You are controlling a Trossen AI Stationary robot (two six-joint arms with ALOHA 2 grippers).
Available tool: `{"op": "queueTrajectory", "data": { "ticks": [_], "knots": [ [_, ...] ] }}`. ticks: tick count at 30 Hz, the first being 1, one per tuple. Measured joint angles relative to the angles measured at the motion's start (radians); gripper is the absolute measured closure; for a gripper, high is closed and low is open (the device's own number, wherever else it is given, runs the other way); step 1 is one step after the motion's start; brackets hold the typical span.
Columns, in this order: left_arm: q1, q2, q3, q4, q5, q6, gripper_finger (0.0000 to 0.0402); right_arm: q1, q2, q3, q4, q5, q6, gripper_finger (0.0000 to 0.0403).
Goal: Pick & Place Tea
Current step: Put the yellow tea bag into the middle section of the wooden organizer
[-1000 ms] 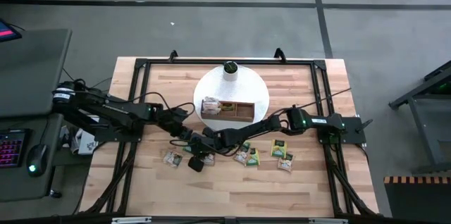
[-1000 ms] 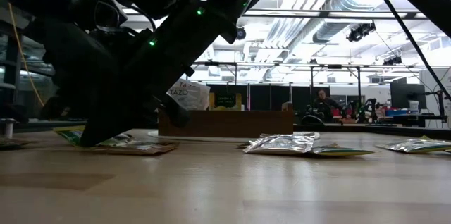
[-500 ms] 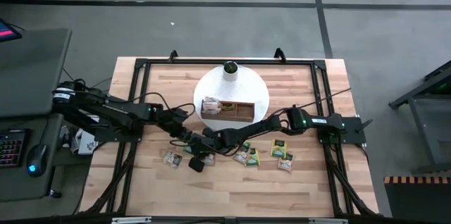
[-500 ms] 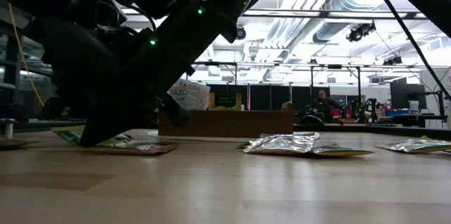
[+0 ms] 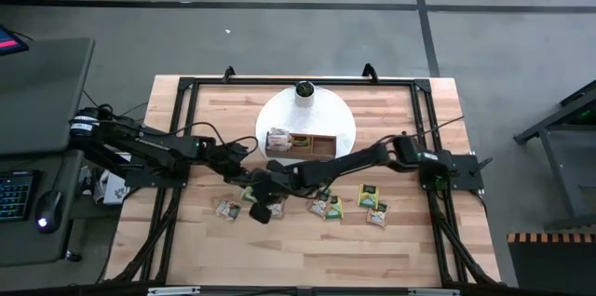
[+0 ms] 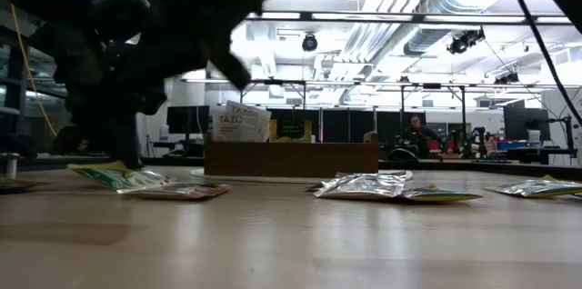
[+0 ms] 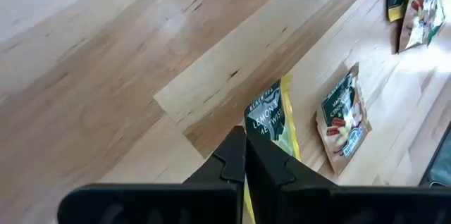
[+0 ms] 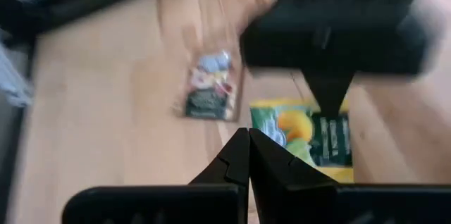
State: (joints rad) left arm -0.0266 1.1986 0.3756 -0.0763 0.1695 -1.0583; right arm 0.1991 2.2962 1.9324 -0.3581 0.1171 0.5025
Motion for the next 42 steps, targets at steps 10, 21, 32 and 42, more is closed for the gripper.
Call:
{"op": "queueTrajectory", "data": {
  "ticks": [10, 21, 32, 42],
  "knots": [
    [0.000, -0.042, 0.000, 0.003, -0.005, 0.066, 0.0401, 0.061, -0.237, 0.002, -0.127, 0.033, -0.043, 0.0402],
    [0.000, -0.264, 0.011, 0.034, -0.199, 0.157, 0.0401, 0.169, -0.470, 0.004, -0.367, 0.315, -0.058, 0.0402],
    [0.000, -0.296, 0.117, 0.298, -0.328, 0.556, 0.0401, 0.230, -0.518, 0.004, -0.561, 0.432, 0.041, 0.0402],
    [0.000, -0.082, 0.156, 0.506, -0.356, 0.774, 0.0401, 0.274, -0.554, 0.004, -0.591, 0.500, 0.075, 0.0402]
  ]
}}
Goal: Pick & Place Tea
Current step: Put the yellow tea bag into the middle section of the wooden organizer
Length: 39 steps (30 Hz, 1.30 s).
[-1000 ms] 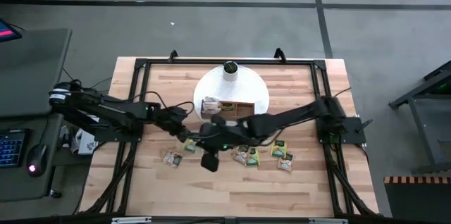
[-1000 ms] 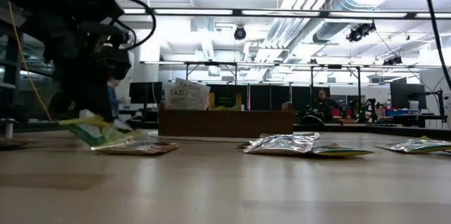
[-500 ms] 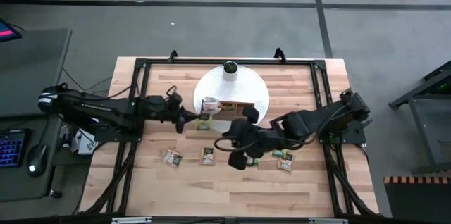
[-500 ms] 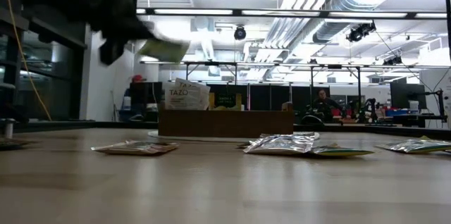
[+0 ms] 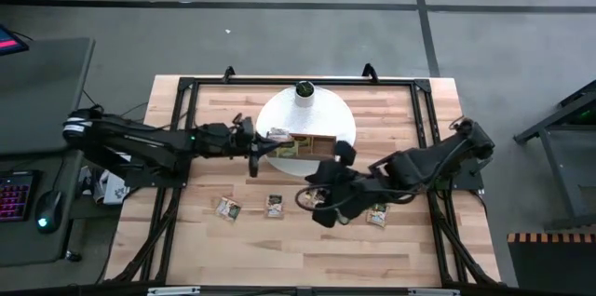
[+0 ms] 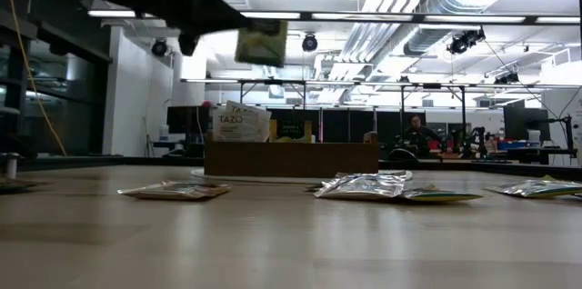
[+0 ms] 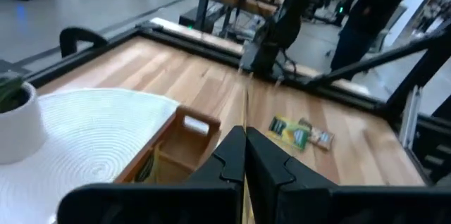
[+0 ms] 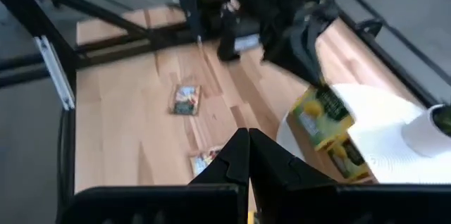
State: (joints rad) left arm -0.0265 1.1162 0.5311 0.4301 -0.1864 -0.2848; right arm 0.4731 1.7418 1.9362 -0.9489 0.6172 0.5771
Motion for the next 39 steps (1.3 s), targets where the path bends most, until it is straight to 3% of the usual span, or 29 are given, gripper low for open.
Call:
{"op": "queueTrajectory", "data": {
  "ticks": [7, 13, 22, 27, 39],
  "knots": [
    [0.000, 0.191, 0.006, 0.220, 0.023, -0.007, 0.0401, 0.039, -0.068, 0.000, -0.005, 0.081, 0.002, 0.0402],
    [0.001, 0.319, 0.103, 0.230, -0.004, 0.035, 0.0401, 0.060, -0.093, 0.000, -0.006, 0.114, 0.001, 0.0402],
    [0.028, 0.468, 0.307, -0.029, -0.087, 0.098, 0.0401, 0.064, -0.094, 0.000, -0.007, 0.108, 0.003, 0.0402],
    [0.048, 0.476, 0.318, -0.044, -0.172, 0.091, 0.0401, 0.074, -0.094, 0.000, -0.009, 0.112, 0.007, 0.0402],
    [0.094, 0.476, 0.318, -0.157, -0.135, 0.043, 0.0401, 0.080, -0.094, 0.000, -0.013, 0.121, 0.001, 0.0402]
  ]
}}
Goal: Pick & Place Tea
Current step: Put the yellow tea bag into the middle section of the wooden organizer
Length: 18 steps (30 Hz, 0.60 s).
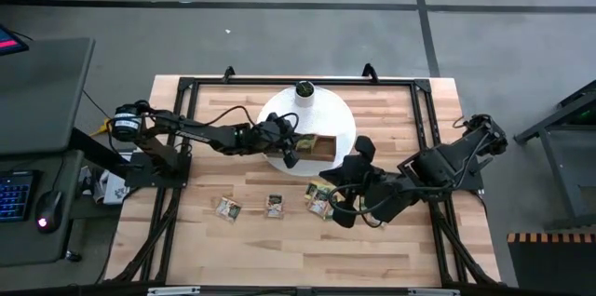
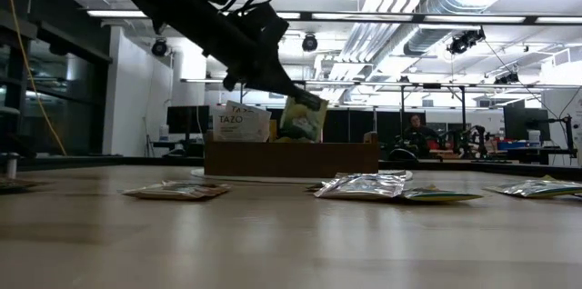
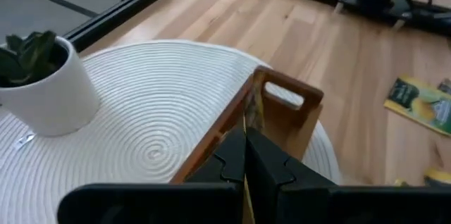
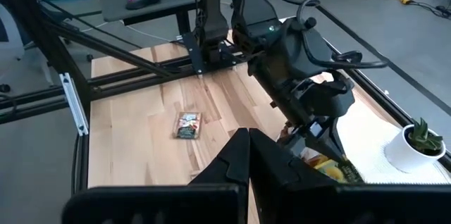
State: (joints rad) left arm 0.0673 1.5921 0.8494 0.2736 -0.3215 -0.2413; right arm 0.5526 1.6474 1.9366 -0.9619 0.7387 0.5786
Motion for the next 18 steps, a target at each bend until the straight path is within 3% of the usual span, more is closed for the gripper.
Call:
{"op": "queueTrajectory", "data": {
  "ticks": [6, 18],
  "knots": [
    [0.014, 0.000, 0.000, -0.074, -0.033, -0.051, 0.0401, 0.000, 0.000, 0.000, 0.000, 0.000, -0.002, 0.0402],
    [0.032, -0.001, 0.000, -0.076, -0.003, -0.057, 0.0401, -0.001, 0.000, 0.000, 0.000, 0.000, -0.002, 0.0402]
  ]
}}
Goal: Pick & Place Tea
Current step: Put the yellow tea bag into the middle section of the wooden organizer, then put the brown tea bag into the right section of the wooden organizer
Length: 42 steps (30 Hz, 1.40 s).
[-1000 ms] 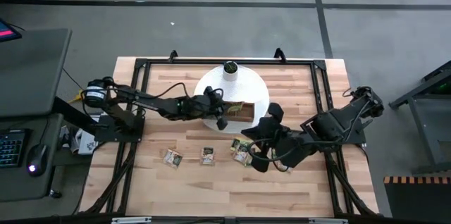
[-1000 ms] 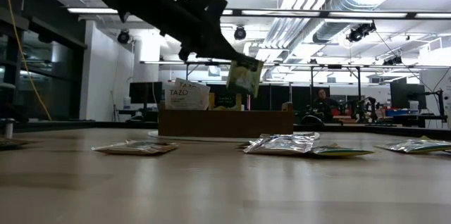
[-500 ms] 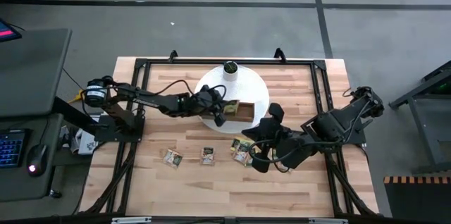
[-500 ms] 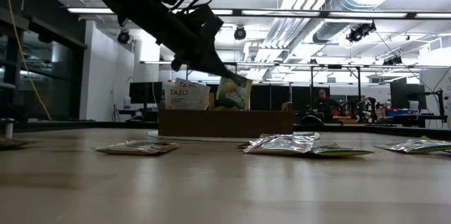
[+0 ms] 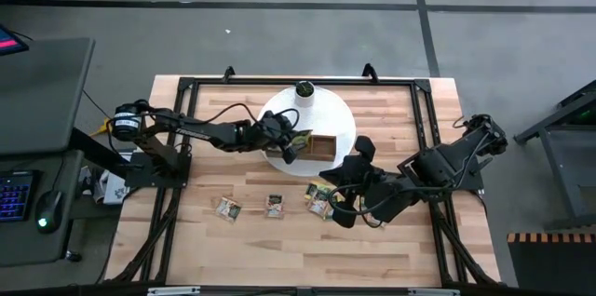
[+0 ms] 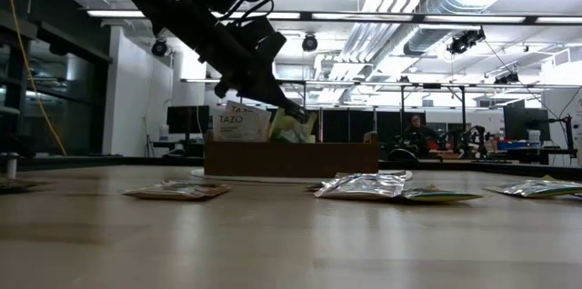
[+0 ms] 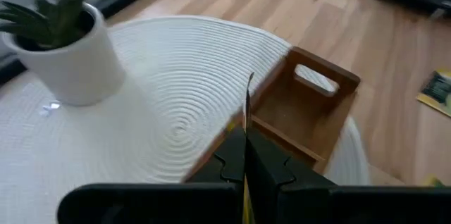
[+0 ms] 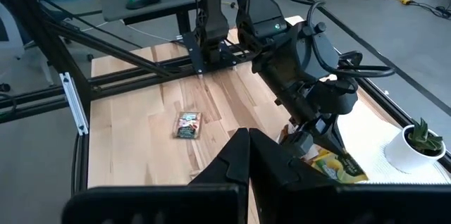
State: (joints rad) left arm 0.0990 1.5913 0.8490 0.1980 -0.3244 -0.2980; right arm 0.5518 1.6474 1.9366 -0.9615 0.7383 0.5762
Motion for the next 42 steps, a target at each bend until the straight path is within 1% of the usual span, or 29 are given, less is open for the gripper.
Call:
{"op": "queueTrajectory", "data": {
  "ticks": [3, 16, 20, 23, 26, 30, 32, 35, 36, 40, 42],
  "knots": [
    [0.000, 0.000, 0.000, -0.001, 0.021, -0.016, 0.0401, 0.000, 0.000, 0.000, 0.000, 0.000, 0.000, 0.0402],
    [0.000, 0.000, 0.000, -0.002, 0.041, -0.023, 0.0398, 0.000, 0.000, 0.000, 0.001, 0.000, 0.000, 0.0402],
    [0.000, 0.000, 0.000, 0.011, 0.036, -0.022, 0.0370, 0.000, 0.000, 0.000, 0.001, -0.003, 0.000, 0.0402],
    [0.000, 0.000, 0.000, 0.023, 0.005, -0.022, 0.0334, 0.000, 0.000, 0.000, 0.001, -0.008, 0.000, 0.0402],
    [0.000, 0.000, 0.000, 0.030, -0.001, -0.022, 0.0295, 0.000, 0.000, 0.000, 0.001, -0.008, 0.000, 0.0402],
    [0.000, 0.000, 0.015, 0.032, 0.000, 0.002, 0.0261, 0.000, 0.000, 0.000, 0.001, -0.008, 0.000, 0.0402],
    [-0.001, -0.005, 0.039, 0.034, 0.004, 0.052, 0.0254, 0.000, 0.000, 0.000, 0.001, -0.008, 0.000, 0.0402],
    [-0.001, -0.047, 0.078, 0.014, 0.040, 0.107, 0.0253, 0.000, 0.000, 0.000, 0.001, -0.008, 0.000, 0.0402],
    [-0.001, -0.062, 0.095, 0.005, 0.053, 0.111, 0.0252, 0.000, 0.000, 0.000, 0.001, -0.008, 0.000, 0.0402],
    [-0.001, -0.133, 0.146, -0.111, 0.054, 0.112, 0.0252, 0.000, 0.000, 0.000, 0.000, -0.011, 0.000, 0.0402],
    [-0.001, -0.177, 0.162, -0.143, 0.053, 0.111, 0.0252, 0.000, 0.000, 0.000, 0.000, -0.014, 0.000, 0.0402]
  ]
}}
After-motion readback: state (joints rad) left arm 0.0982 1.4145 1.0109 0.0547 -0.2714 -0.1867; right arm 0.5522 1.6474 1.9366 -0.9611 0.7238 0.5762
